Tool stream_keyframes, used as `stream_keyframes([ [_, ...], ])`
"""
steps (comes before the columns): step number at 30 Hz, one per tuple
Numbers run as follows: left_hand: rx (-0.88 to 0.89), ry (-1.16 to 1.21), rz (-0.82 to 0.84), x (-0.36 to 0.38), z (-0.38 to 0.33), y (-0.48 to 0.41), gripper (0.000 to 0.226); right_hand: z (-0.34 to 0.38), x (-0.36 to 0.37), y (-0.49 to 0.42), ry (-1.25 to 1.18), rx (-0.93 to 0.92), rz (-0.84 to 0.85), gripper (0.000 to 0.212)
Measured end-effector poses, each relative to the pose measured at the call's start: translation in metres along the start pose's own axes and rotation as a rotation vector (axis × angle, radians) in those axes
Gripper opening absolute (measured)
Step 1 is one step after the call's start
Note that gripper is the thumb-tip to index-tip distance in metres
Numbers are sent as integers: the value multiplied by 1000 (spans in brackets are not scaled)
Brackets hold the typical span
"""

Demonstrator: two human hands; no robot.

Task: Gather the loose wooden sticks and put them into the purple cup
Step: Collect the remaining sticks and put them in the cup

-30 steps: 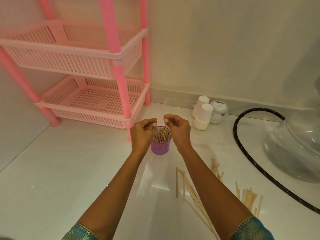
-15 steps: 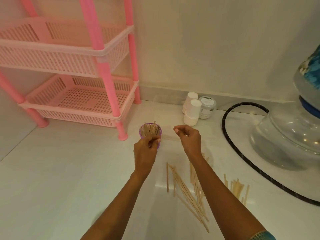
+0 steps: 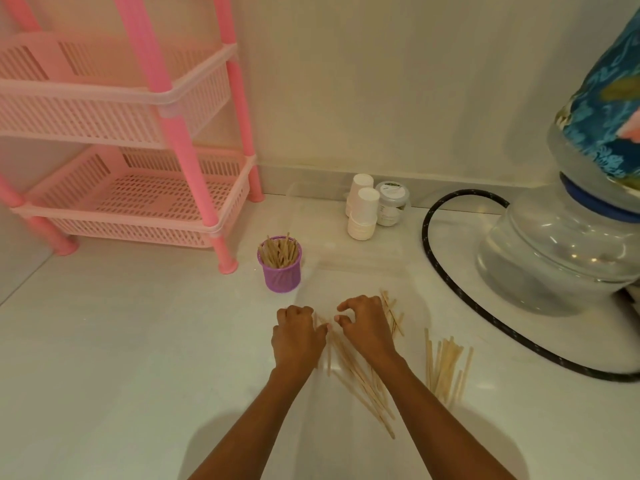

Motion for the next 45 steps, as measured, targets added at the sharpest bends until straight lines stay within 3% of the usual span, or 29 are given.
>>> stream_keyframes([
  [7, -17, -266, 16, 14, -5, 12, 53, -10, 7, 37, 256, -90, 47, 34],
  [19, -101, -252, -3, 23, -15, 10, 64, -21, 17, 75, 365, -170, 115, 55],
  [27, -116, -193, -2, 19, -10, 7, 42, -26, 12, 86, 242, -206, 67, 32],
  [45, -144, -82, 12, -6, 17, 24, 20, -36, 5, 67, 271, 40, 0, 22],
])
Point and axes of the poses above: each hand's wrist, its own y-axis away from the middle knuckle, its own x-axis out of the palm, z = x × y, the point moved 4 cm from there along -y, towards the middle knuckle, and after that the axes turned 5 degrees about y, right-handed, at the moved point
